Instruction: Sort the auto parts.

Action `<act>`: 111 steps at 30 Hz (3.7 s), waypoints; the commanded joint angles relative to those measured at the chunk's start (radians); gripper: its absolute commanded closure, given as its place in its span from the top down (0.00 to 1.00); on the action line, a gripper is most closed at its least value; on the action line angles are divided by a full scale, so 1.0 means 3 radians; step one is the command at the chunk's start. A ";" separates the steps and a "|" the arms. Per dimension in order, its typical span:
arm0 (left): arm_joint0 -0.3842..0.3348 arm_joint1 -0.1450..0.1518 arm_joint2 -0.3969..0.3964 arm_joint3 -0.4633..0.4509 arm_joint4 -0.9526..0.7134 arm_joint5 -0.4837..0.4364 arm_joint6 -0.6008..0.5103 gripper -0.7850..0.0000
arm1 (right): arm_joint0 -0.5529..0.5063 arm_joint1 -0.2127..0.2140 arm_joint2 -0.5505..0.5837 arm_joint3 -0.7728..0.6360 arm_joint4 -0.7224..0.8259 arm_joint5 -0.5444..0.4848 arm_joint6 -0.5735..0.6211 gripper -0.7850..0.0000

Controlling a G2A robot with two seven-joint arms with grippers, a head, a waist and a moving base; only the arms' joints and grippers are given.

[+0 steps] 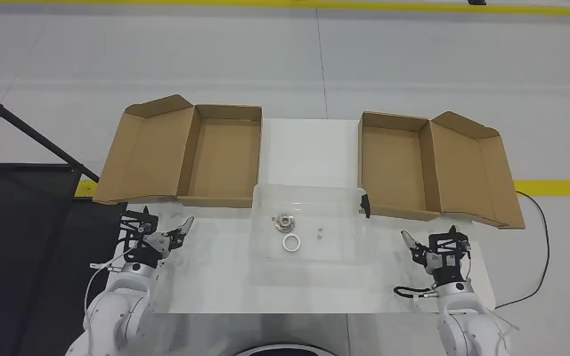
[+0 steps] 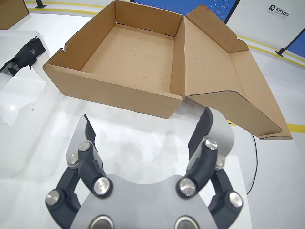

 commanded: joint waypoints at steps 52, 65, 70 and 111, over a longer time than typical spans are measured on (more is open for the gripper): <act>-0.0021 -0.0039 0.0036 0.0017 -0.0109 0.0106 0.0176 1.00 | 0.0988 -0.0043 -0.1209 -0.1494 -0.0804 -0.1205 0.2577 1.00; -0.0021 -0.0039 0.0036 0.0017 -0.0109 0.0106 0.0176 1.00 | 0.2393 -0.0285 -0.2027 -0.0529 0.0164 -0.0851 0.4421 1.00; -0.0021 -0.0039 0.0036 0.0017 -0.0109 0.0106 0.0176 1.00 | 0.2773 -0.0375 -0.2196 -0.0107 0.0587 -0.0652 0.4728 1.00; -0.0021 -0.0039 0.0036 0.0017 -0.0109 0.0106 0.0176 1.00 | 0.3356 -0.0587 -0.2494 0.1270 0.1145 -0.0245 0.4806 0.38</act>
